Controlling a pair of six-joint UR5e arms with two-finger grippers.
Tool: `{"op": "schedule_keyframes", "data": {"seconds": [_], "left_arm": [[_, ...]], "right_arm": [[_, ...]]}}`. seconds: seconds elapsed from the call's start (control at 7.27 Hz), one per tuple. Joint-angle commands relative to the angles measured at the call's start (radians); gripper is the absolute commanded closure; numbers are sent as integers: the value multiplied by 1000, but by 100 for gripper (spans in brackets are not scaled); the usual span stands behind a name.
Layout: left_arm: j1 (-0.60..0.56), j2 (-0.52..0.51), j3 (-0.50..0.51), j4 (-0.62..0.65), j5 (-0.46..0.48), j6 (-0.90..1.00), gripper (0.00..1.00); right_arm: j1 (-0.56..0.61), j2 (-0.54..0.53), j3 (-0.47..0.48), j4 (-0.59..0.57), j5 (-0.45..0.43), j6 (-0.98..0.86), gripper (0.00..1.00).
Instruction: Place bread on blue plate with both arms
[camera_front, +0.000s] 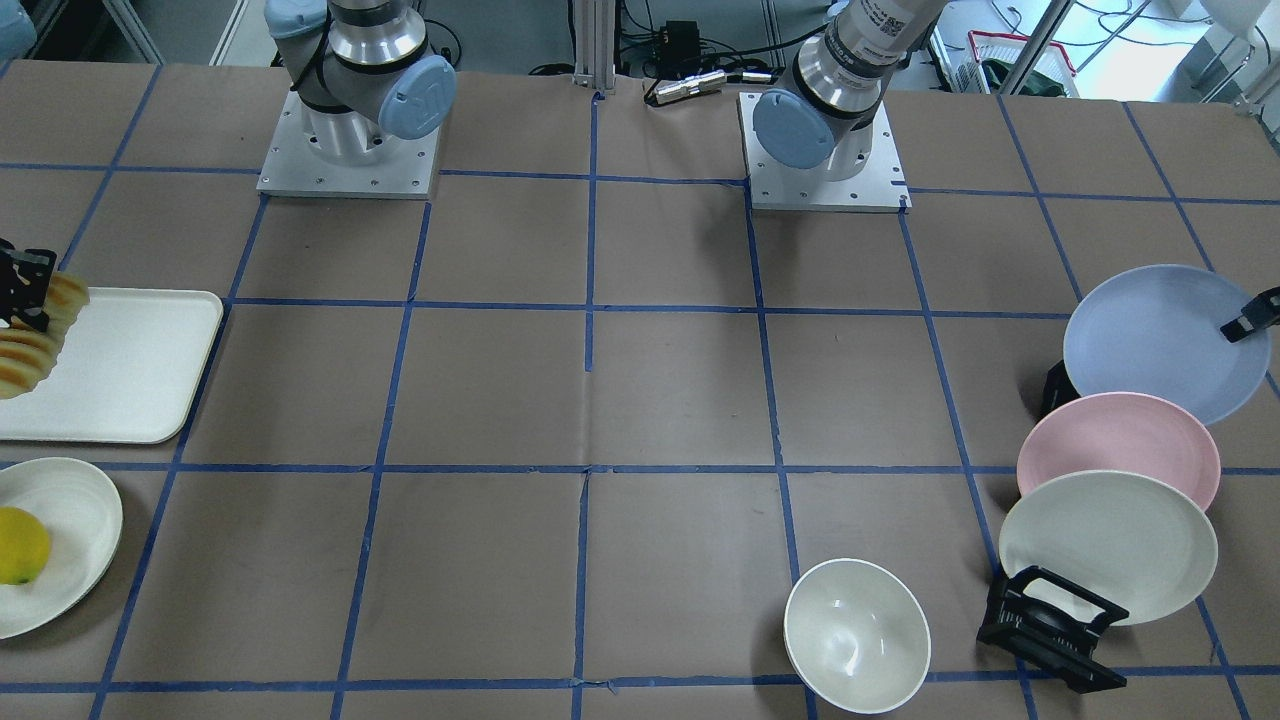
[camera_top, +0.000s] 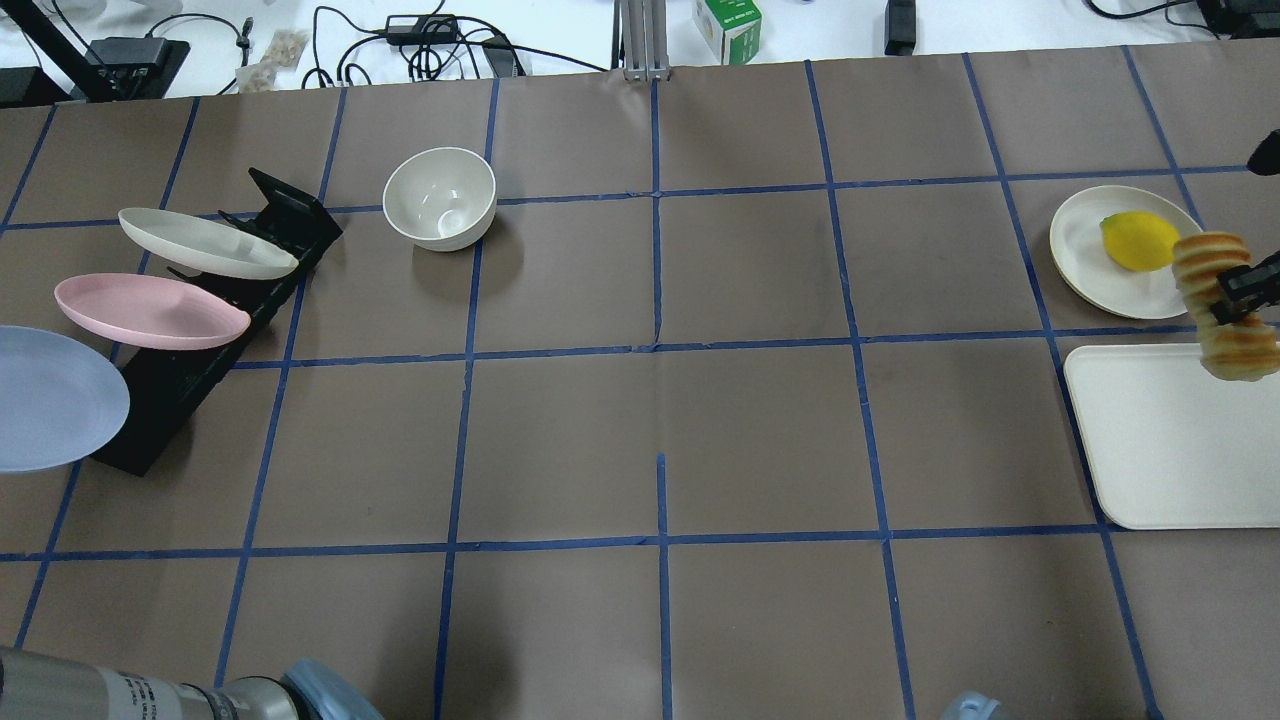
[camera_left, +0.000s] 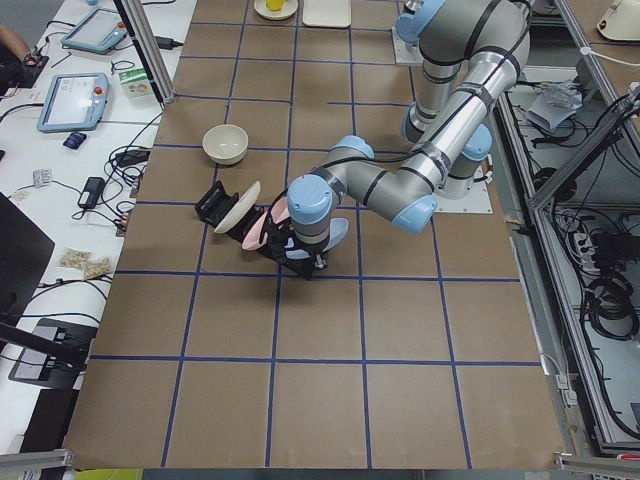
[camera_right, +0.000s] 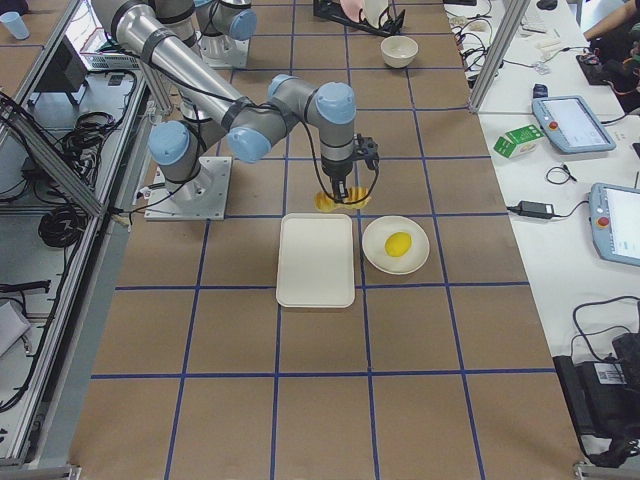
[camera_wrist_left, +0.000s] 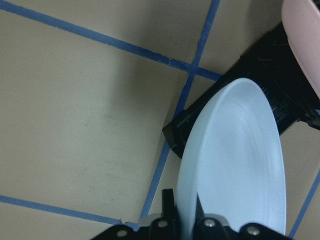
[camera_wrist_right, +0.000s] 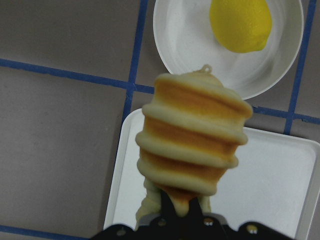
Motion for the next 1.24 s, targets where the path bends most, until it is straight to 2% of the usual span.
{"op": "schedule_keyframes", "data": {"seconds": [0.0, 0.14, 0.41, 0.55, 0.83, 0.96, 1.1], "left_arm": [[1, 68, 64, -162, 35, 14, 100], [1, 103, 76, -236, 47, 17, 100], [-11, 160, 73, -312, 5, -39, 100], [-97, 174, 73, -312, -35, -113, 100], [-351, 173, 72, -280, -43, -411, 100], [-449, 163, 52, -187, -110, -554, 100], [-526, 151, 43, -139, -134, -665, 100]], "right_arm": [[19, -6, -69, 100, 32, 42, 92], [22, -4, -94, 131, 34, 62, 92], [112, -21, -121, 160, 28, 152, 91], [155, -30, -159, 214, 30, 226, 91], [228, 3, -166, 226, 55, 336, 92], [299, 37, -174, 213, 78, 415, 92], [326, 42, -172, 208, 83, 429, 93]]}}
